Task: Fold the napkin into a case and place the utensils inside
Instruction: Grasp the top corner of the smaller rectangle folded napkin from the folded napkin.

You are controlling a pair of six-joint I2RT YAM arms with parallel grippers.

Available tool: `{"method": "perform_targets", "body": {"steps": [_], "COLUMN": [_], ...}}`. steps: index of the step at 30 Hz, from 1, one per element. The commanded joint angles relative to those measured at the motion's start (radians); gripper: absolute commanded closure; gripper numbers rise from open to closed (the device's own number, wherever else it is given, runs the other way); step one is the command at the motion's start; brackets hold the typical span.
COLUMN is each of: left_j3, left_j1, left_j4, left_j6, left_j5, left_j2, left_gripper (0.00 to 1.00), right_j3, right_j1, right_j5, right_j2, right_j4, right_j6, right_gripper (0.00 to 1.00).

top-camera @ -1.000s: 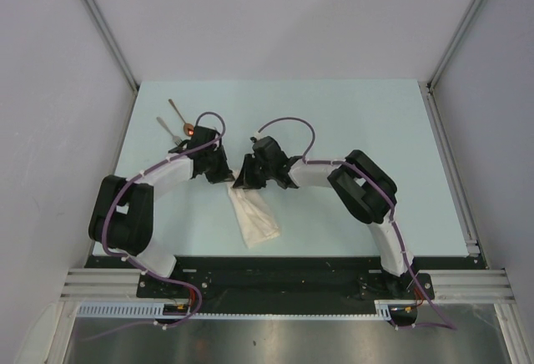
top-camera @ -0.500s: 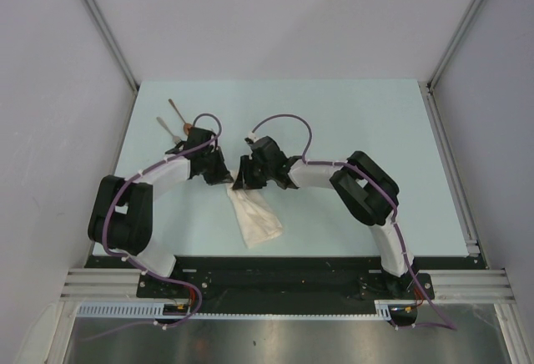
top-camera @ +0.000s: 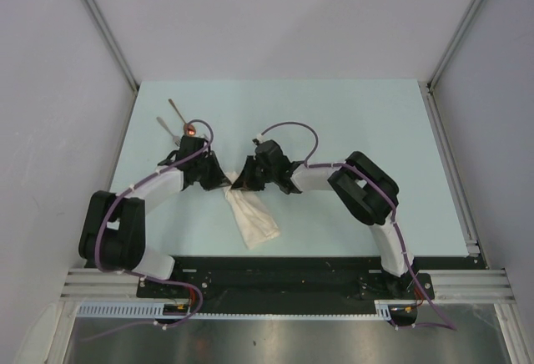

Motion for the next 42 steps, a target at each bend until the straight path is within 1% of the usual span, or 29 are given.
{"method": "perform_targets", "body": {"steps": [1, 4, 5, 6, 8, 10, 11, 12, 13, 14, 16, 17, 18, 20, 21, 23, 24, 30, 34, 35, 36, 38, 39, 42], "left_j3": [-0.043, -0.057, -0.058, -0.063, -0.075, -0.104, -0.113, -0.119, -0.121, -0.123, -0.126, -0.124, -0.117, -0.110, -0.110, -0.107, -0.098, -0.087, -0.087, -0.089, -0.089, -0.089, -0.090, -0.090], "left_j1": [0.009, 0.033, 0.039, 0.048, 0.059, 0.074, 0.078, 0.079, 0.081, 0.084, 0.101, 0.107, 0.119, 0.130, 0.139, 0.147, 0.151, 0.162, 0.163, 0.163, 0.163, 0.163, 0.163, 0.165], "left_j4": [0.052, 0.072, 0.072, 0.067, 0.070, 0.104, 0.108, 0.107, 0.104, 0.102, 0.105, 0.096, 0.090, 0.082, 0.085, 0.084, 0.082, 0.072, 0.072, 0.072, 0.072, 0.067, 0.069, 0.072], "left_j6": [-0.043, -0.046, -0.049, -0.050, -0.061, -0.072, -0.078, -0.078, -0.080, -0.084, -0.086, -0.080, -0.073, -0.061, -0.061, -0.058, -0.055, -0.041, -0.037, -0.037, -0.034, -0.032, -0.030, -0.032], "left_j5": [0.029, 0.049, 0.054, 0.055, 0.054, 0.067, 0.069, 0.069, 0.068, 0.069, 0.084, 0.087, 0.089, 0.083, 0.086, 0.091, 0.095, 0.106, 0.114, 0.115, 0.115, 0.114, 0.115, 0.121], "left_j2": [-0.084, -0.090, -0.086, -0.081, -0.084, -0.095, -0.096, -0.093, -0.090, -0.087, -0.078, -0.076, -0.075, -0.079, -0.082, -0.082, -0.075, -0.067, -0.070, -0.073, -0.073, -0.073, -0.073, -0.072], "left_gripper": [1.00, 1.00, 1.00, 1.00, 1.00, 1.00, 1.00, 1.00, 1.00, 1.00, 1.00, 1.00, 1.00, 1.00, 1.00, 1.00, 1.00, 1.00, 1.00, 1.00, 1.00, 1.00, 1.00, 1.00], "right_j3": [0.014, -0.017, -0.037, -0.013, 0.035, 0.044, 0.041, 0.053, 0.099, 0.133, 0.150, 0.124, 0.109, 0.083, 0.080, 0.073, 0.057, 0.035, 0.035, 0.041, 0.050, 0.083, 0.090, 0.130], "right_j1": [0.014, 0.028, 0.034, 0.035, 0.041, 0.040, 0.032, 0.029, 0.026, 0.028, 0.035, 0.037, 0.038, 0.035, 0.034, 0.026, 0.025, -0.004, -0.037, -0.052, -0.057, -0.069, -0.075, -0.077], "right_j5": [0.007, 0.023, 0.023, 0.018, 0.003, -0.020, -0.025, -0.037, -0.077, -0.098, -0.117, -0.114, -0.105, -0.117, -0.124, -0.138, -0.143, -0.191, -0.198, -0.201, -0.213, -0.224, -0.230, -0.241], "right_j2": [0.024, 0.051, 0.058, 0.067, 0.087, 0.107, 0.110, 0.129, 0.141, 0.153, 0.147, 0.131, 0.111, 0.063, 0.049, 0.011, -0.003, -0.032, -0.022, -0.017, 0.003, 0.026, 0.037, 0.078], "right_j4": [0.189, 0.233, 0.311, 0.296, 0.212, 0.215, 0.253, 0.256, 0.241, 0.194, 0.147, 0.126, 0.114, 0.068, 0.046, 0.003, -0.005, 0.018, 0.044, 0.055, 0.054, 0.051, 0.051, 0.041], "right_j6": [0.171, 0.205, 0.213, 0.207, 0.143, 0.139, 0.141, 0.141, 0.132, 0.104, 0.072, 0.046, 0.031, -0.005, -0.043, -0.077, -0.089, -0.088, -0.068, -0.063, -0.063, -0.068, -0.066, -0.068], "right_gripper": [1.00, 1.00, 1.00, 1.00, 1.00, 1.00, 1.00, 0.97, 0.94, 0.91, 0.84, 0.82, 0.76, 0.73, 0.69, 0.66, 0.62, 0.58, 0.60, 0.62, 0.67, 0.75, 0.83, 0.92]}}
